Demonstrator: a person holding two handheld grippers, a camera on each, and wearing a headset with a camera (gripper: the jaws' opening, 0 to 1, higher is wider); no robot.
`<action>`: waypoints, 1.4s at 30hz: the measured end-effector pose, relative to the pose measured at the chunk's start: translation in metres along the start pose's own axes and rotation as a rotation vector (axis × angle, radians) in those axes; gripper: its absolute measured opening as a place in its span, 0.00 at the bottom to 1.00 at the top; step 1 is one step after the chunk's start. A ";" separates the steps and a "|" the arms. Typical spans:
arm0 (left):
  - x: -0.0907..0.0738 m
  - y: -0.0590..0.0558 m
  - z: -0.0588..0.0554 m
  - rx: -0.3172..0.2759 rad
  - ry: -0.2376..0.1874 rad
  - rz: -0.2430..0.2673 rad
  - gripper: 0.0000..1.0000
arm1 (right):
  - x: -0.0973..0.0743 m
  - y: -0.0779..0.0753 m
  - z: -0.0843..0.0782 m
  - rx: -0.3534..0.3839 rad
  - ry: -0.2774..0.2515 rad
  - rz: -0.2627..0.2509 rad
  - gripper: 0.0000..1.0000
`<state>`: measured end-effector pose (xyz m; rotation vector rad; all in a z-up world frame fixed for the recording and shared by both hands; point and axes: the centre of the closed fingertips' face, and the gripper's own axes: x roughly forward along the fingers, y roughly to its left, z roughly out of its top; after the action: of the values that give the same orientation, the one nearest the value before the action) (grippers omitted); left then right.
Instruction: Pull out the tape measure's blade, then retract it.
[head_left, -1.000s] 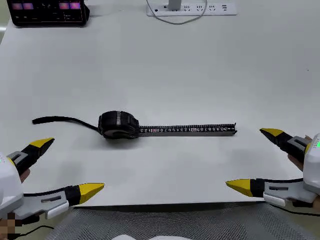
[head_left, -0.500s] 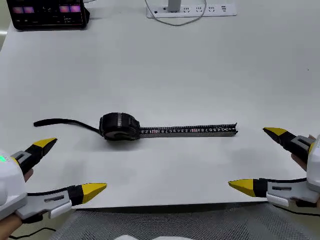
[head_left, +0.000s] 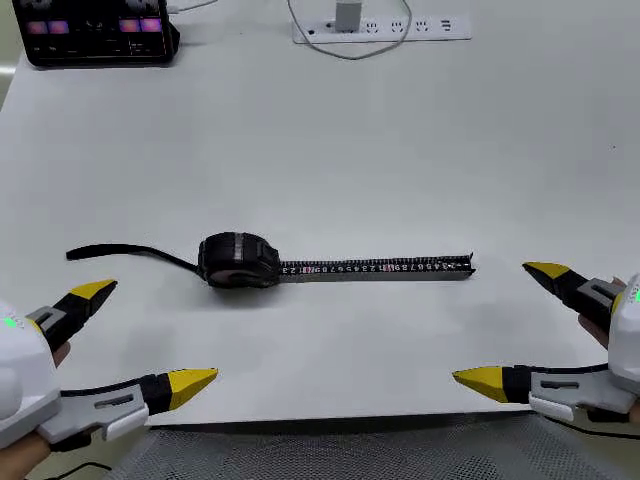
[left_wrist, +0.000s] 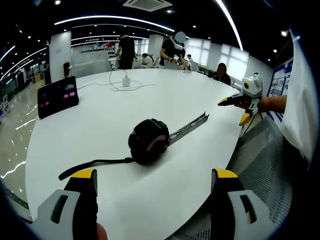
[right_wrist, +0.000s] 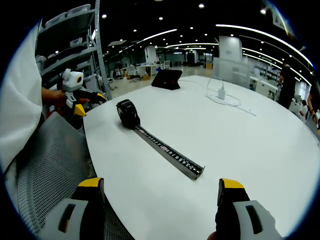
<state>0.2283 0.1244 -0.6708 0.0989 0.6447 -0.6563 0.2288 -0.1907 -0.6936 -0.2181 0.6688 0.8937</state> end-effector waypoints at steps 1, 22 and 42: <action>0.001 0.000 0.001 -0.007 -0.002 0.000 0.92 | 0.000 0.000 0.000 0.001 0.000 0.000 0.93; 0.029 -0.009 0.014 -0.022 -0.022 -0.005 0.92 | -0.001 -0.001 0.002 0.006 -0.004 -0.001 0.93; 0.058 -0.019 0.022 -0.043 -0.022 -0.017 0.92 | 0.001 -0.004 0.002 0.001 0.002 0.003 0.93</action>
<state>0.2644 0.0718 -0.6851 0.0462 0.6387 -0.6582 0.2336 -0.1918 -0.6934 -0.2168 0.6713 0.8957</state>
